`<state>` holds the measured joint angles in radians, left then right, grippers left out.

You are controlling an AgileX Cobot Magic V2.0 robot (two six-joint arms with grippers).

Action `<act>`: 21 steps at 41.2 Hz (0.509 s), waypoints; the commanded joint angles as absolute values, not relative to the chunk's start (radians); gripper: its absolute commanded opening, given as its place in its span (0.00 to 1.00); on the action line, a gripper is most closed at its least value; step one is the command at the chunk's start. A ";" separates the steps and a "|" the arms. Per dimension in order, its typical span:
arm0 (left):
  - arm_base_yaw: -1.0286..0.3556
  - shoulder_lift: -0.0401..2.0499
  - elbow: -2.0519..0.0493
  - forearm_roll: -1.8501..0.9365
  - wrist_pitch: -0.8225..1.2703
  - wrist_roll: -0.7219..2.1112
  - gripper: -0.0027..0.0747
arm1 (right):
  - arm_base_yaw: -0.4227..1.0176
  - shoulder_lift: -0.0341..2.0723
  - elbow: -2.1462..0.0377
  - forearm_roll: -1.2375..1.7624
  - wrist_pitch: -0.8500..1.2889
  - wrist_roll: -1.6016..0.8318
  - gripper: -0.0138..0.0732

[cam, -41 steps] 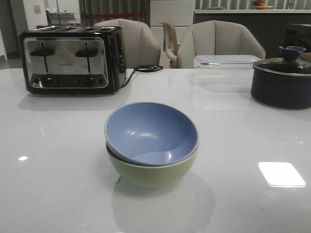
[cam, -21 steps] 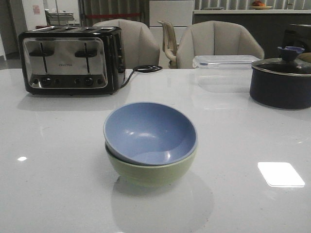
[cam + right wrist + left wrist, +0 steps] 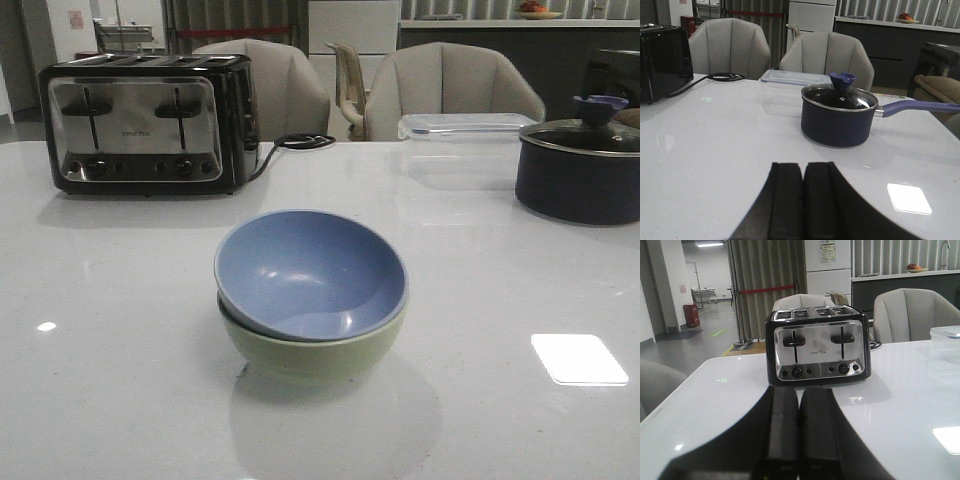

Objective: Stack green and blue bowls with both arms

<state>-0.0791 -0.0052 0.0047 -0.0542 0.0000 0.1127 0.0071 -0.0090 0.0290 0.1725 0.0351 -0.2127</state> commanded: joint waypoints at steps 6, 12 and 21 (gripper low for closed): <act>-0.085 -0.021 0.010 -0.060 -0.095 0.105 0.16 | 0.002 -0.029 0.023 -0.046 -0.110 -0.007 0.20; -0.085 -0.021 0.010 -0.060 -0.095 0.105 0.16 | 0.002 -0.029 0.023 -0.063 -0.121 0.058 0.20; -0.085 -0.021 0.010 -0.060 -0.095 0.105 0.16 | 0.002 -0.029 0.023 -0.062 -0.121 0.038 0.20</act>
<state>-0.0791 -0.0052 0.0047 -0.0542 0.0000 0.1127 0.0071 -0.0096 0.0290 -0.0484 -0.0238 0.0492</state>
